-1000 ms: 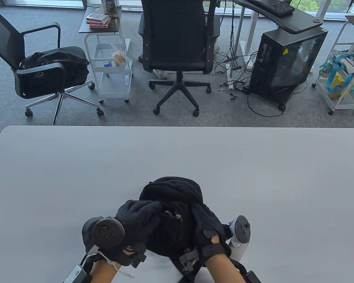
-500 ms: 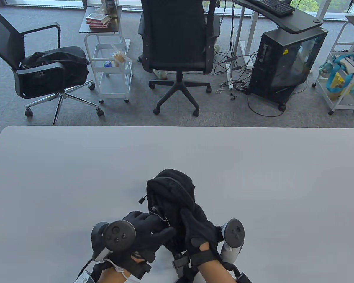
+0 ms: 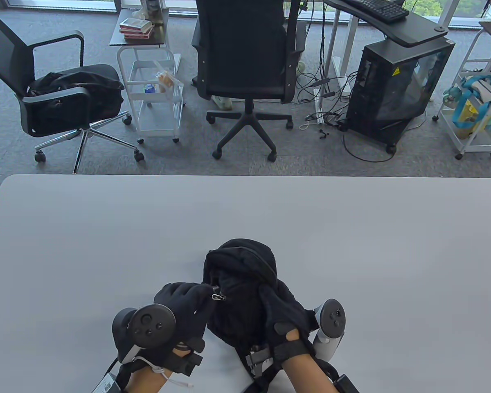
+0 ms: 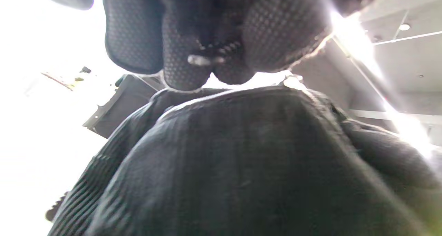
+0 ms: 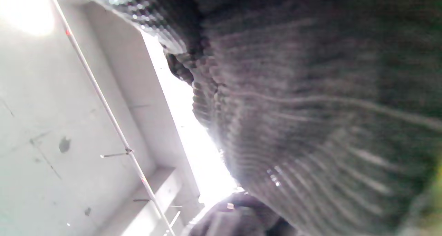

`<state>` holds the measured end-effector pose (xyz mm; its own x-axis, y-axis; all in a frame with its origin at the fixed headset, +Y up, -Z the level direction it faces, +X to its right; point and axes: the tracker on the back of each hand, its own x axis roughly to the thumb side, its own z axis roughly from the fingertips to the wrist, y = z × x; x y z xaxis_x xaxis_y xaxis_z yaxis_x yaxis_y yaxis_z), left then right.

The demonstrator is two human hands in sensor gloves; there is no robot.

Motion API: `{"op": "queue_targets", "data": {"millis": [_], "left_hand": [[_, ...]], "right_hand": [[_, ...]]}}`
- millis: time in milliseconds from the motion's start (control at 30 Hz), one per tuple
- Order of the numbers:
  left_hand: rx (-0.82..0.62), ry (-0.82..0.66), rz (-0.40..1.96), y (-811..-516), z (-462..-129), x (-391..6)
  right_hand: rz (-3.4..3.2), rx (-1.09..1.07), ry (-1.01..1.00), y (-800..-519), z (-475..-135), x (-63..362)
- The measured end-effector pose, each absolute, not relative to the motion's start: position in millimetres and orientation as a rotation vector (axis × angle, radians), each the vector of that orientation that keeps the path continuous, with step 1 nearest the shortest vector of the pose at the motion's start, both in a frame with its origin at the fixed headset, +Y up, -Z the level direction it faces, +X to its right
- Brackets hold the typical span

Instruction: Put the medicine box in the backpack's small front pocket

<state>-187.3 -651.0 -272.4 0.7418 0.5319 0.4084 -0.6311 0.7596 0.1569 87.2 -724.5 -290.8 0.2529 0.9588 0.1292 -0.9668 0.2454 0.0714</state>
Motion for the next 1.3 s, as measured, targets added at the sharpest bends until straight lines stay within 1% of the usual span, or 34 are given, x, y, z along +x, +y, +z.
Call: {"op": "queue_targets", "data": {"millis": [100, 200, 300, 400, 433, 467, 500, 533, 567, 600, 667, 767, 833, 933, 1033, 1067, 1167, 1233, 1300], "left_hand": [[0.316, -0.35, 0.673, -650.9, -278.2, -198.3], [0.297, -0.333, 0.69, -650.4, -281.3, -205.9], [0.286, -0.313, 0.657, -653.8, -288.1, -212.1], [0.229, -0.277, 0.652, -662.2, -298.7, -220.7], [0.227, -0.22, 0.619, -665.2, -301.5, -225.2], [0.2, -0.216, 0.577, -666.7, -305.0, -229.6], [0.174, -0.253, 0.589, -667.2, -307.9, -233.1], [0.178, -0.249, 0.671, -667.4, -307.8, -231.7], [0.198, -0.225, 0.714, -666.9, -305.4, -229.3], [0.223, -0.242, 0.684, -664.8, -304.9, -226.4], [0.223, -0.259, 0.625, -661.7, -303.4, -221.7], [0.225, -0.256, 0.609, -660.5, -302.7, -222.9], [0.209, -0.227, 0.593, -664.7, -301.7, -228.9], [0.237, -0.196, 0.603, -676.7, -301.9, -239.2], [0.182, -0.186, 0.629, -683.4, -302.3, -243.2], [0.199, -0.185, 0.624, -684.3, -301.6, -242.8], [0.191, -0.208, 0.601, -687.1, -301.9, -236.6], [0.173, -0.22, 0.596, -689.2, -301.9, -232.3], [0.162, -0.233, 0.585, -691.1, -301.1, -228.7]], "right_hand": [[1.284, 0.182, -0.053, -718.0, -289.7, 88.2], [1.281, 0.201, -0.04, -712.9, -289.0, 88.5], [1.268, 0.206, -0.022, -707.4, -288.3, 90.0], [1.27, 0.227, -0.039, -699.0, -288.0, 96.3], [1.252, 0.218, -0.063, -697.6, -288.0, 100.6], [1.215, 0.204, -0.069, -695.6, -288.7, 103.7], [1.183, 0.203, -0.062, -693.0, -289.5, 106.4], [1.205, 0.218, -0.053, -692.6, -289.7, 108.0], [1.237, 0.211, -0.074, -695.1, -290.4, 108.1], [1.224, 0.187, -0.069, -699.1, -291.9, 107.9], [1.151, 0.15, -0.03, -705.5, -294.1, 108.6], [1.13, 0.12, -0.017, -711.7, -298.6, 113.2], [1.117, 0.083, -0.006, -717.7, -302.3, 115.4], [1.115, 0.031, 0.021, -728.6, -309.0, 117.4], [1.121, -0.015, 0.058, -739.7, -316.2, 120.1], [1.11, -0.041, 0.083, -745.8, -319.6, 121.2], [1.118, -0.091, 0.168, -763.4, -326.3, 121.9], [1.197, -0.107, 0.185, -769.3, -328.9, 122.6], [1.33, -0.096, 0.167, -769.1, -331.2, 125.5]]}}
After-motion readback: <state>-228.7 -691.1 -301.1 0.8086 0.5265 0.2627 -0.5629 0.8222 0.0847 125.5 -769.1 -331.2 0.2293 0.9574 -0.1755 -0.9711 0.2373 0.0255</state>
